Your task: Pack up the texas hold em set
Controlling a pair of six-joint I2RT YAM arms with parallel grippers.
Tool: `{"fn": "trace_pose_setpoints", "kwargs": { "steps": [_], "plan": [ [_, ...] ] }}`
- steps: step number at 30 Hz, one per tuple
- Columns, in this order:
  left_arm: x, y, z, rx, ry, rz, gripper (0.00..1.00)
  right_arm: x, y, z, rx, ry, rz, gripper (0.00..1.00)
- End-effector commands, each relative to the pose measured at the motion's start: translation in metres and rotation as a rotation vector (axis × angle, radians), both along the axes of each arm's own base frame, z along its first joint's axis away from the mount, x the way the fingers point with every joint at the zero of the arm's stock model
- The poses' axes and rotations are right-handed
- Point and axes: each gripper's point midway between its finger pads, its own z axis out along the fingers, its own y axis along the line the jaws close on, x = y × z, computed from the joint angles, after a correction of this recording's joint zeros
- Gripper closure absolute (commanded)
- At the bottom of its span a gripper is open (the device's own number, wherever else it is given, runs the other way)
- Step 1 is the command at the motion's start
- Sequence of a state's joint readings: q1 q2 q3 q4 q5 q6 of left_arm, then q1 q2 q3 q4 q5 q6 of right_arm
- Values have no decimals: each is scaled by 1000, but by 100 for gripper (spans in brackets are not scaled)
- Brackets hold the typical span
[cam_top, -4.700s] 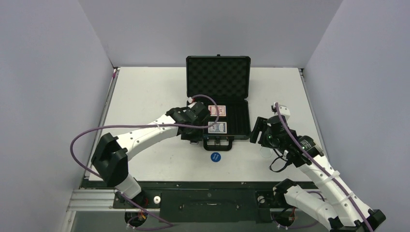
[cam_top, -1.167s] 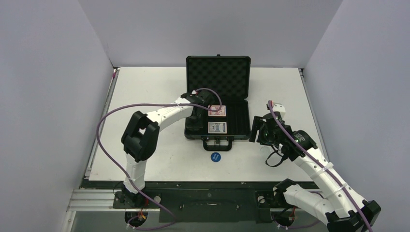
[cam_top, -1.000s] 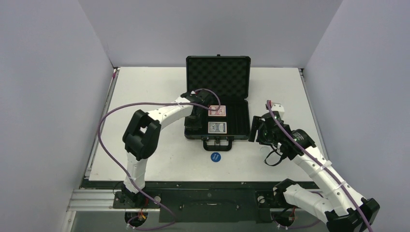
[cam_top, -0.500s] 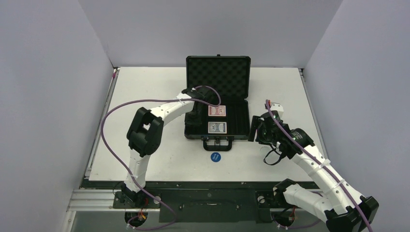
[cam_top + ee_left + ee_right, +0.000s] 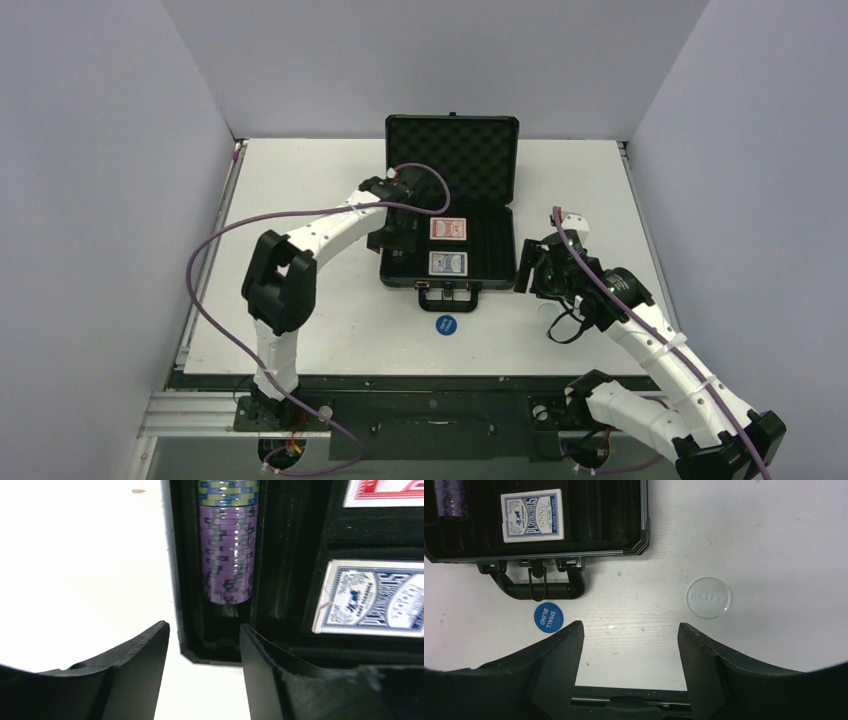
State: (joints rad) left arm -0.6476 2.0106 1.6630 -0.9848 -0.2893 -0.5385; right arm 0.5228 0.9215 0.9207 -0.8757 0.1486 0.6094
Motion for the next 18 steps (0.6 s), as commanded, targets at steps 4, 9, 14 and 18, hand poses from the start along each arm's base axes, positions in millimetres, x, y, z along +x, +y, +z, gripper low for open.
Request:
{"fn": "trace_pose_setpoints", "kwargs": {
  "steps": [4,9,14,18],
  "plan": [
    [4,12,81,-97,-203,-7,33,5,1,16,37,-56,-10,35],
    [-6,14,114,-196,-265,-36,23,2,2,16,55,-54,-14,35],
    [-17,31,133,-224,-350,-25,15,1,3,16,67,-49,-18,35],
    [-30,56,138,-233,-433,18,1,-1,2,19,72,-51,-27,34]
  ]
}}
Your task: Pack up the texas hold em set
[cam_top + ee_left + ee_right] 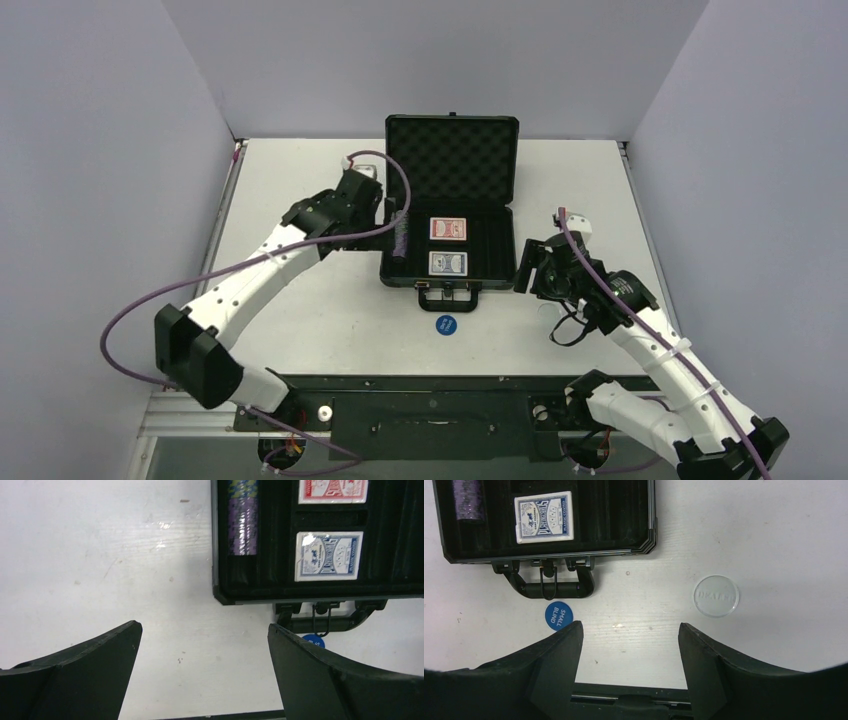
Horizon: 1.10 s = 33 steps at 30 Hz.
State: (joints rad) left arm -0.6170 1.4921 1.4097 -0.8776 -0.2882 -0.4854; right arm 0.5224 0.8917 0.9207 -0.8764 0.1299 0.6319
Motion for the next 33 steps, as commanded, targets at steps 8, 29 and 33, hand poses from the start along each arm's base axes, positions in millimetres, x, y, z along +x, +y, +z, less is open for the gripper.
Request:
{"fn": "trace_pose_setpoints", "kwargs": {
  "steps": [8,29,33],
  "plan": [
    [-41,72,38,-106,-301,119,4,-9,-18,4,-4,0,-110,24],
    [-100,126,1,-91,-350,223,4,-17,-43,-52,-102,170,-318,13],
    [-100,126,1,-87,-350,225,4,-10,-51,-64,-127,207,-341,12]
  ]
}}
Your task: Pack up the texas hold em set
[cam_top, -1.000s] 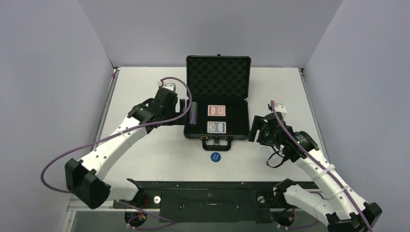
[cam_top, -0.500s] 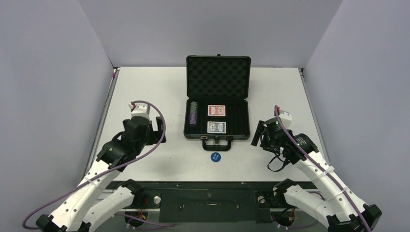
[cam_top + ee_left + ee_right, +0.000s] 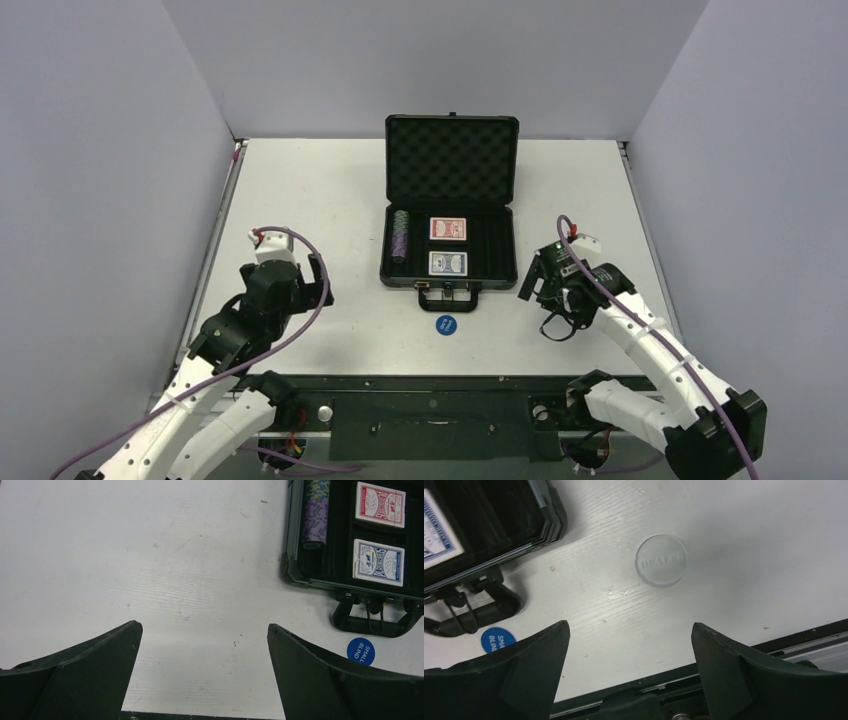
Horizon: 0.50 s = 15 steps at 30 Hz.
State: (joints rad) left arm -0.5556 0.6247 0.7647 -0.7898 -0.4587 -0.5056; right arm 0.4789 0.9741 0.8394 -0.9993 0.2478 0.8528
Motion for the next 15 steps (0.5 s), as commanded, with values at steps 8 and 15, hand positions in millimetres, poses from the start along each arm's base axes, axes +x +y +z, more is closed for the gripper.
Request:
{"fn": "trace_pose_setpoints", "kwargs": {
  "steps": [8,15],
  "plan": [
    [-2,3,2,2,-9,50,4,17,-38,-30,-46,73,-112,12],
    [3,-1,-2,10,12,32,4,18,-44,-48,26,145,-141,9]
  ]
}}
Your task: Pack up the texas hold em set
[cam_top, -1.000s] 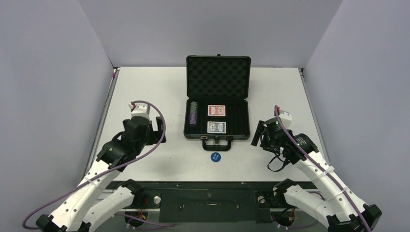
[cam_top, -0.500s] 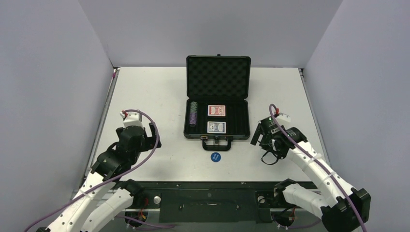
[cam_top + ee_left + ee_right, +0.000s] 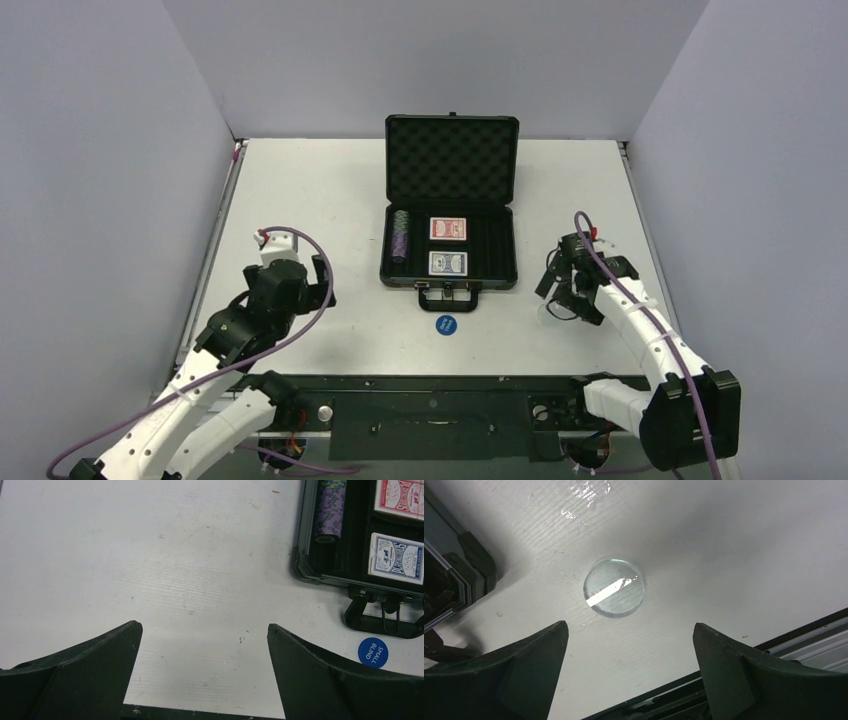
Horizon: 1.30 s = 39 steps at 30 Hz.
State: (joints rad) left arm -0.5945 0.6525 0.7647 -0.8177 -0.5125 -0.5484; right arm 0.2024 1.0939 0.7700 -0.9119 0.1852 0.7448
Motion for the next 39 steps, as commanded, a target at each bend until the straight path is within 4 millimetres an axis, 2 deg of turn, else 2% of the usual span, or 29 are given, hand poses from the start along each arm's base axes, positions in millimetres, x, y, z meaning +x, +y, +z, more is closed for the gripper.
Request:
{"fn": "trace_pose_setpoints", "kwargs": {
  "steps": [1,4,10,20,39],
  "plan": [
    [5,-4,6,-14,-16,-5,4,11,2,-11,68,10,-4,9],
    [6,-7,6,-23,-22,-28,4,12,5,-24,107,71,-13,9],
    [11,-5,4,-26,-7,-33,4,14,1,-32,96,99,-36,9],
    [12,0,5,-27,-15,-10,4,21,5,-52,123,139,-56,12],
    [19,13,7,-48,-28,23,4,27,2,-62,100,178,-75,21]
  ]
}}
